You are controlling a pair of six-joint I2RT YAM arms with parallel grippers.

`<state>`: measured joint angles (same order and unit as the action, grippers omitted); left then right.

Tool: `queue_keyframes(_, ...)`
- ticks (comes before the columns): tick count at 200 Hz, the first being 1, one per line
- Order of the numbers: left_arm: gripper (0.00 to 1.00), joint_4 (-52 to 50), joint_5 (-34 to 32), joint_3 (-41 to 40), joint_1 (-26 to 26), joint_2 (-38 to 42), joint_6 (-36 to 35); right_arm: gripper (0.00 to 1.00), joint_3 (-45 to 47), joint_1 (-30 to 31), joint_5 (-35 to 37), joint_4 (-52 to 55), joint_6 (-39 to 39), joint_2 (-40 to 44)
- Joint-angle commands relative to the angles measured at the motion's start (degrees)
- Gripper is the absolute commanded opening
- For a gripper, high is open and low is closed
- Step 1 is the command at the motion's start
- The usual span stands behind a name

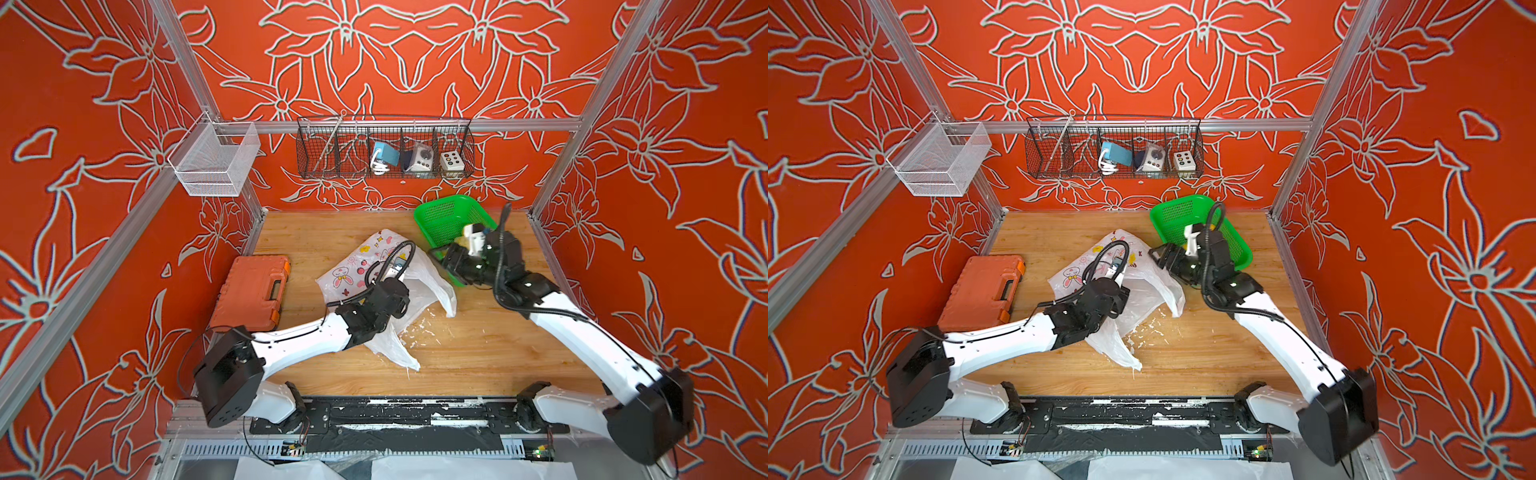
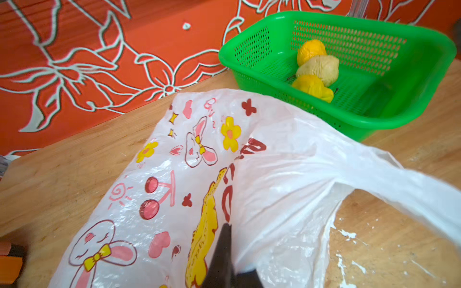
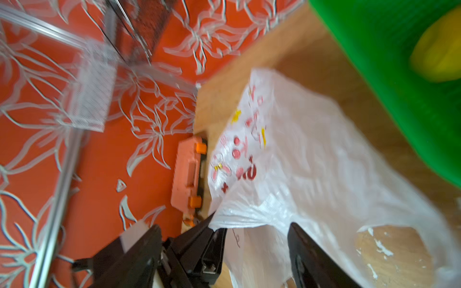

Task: Place the pears into plastic bags & tie knots
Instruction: Pick up the plastic bag at the center of the board, then move the basket to the center of the board.

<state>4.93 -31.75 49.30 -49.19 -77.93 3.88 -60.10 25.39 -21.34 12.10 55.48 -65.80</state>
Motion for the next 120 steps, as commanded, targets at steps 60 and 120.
queue_keyframes(60,0.0,-18.37,10.24,9.59,3.43,4.93,6.21,0.82,-20.02,-11.93,23.46,21.73,-21.84,-28.11)
queue_keyframes(120,0.0,-18.35,13.16,10.06,5.92,3.82,6.95,0.81,-19.19,-12.47,23.56,26.04,-24.38,-36.71)
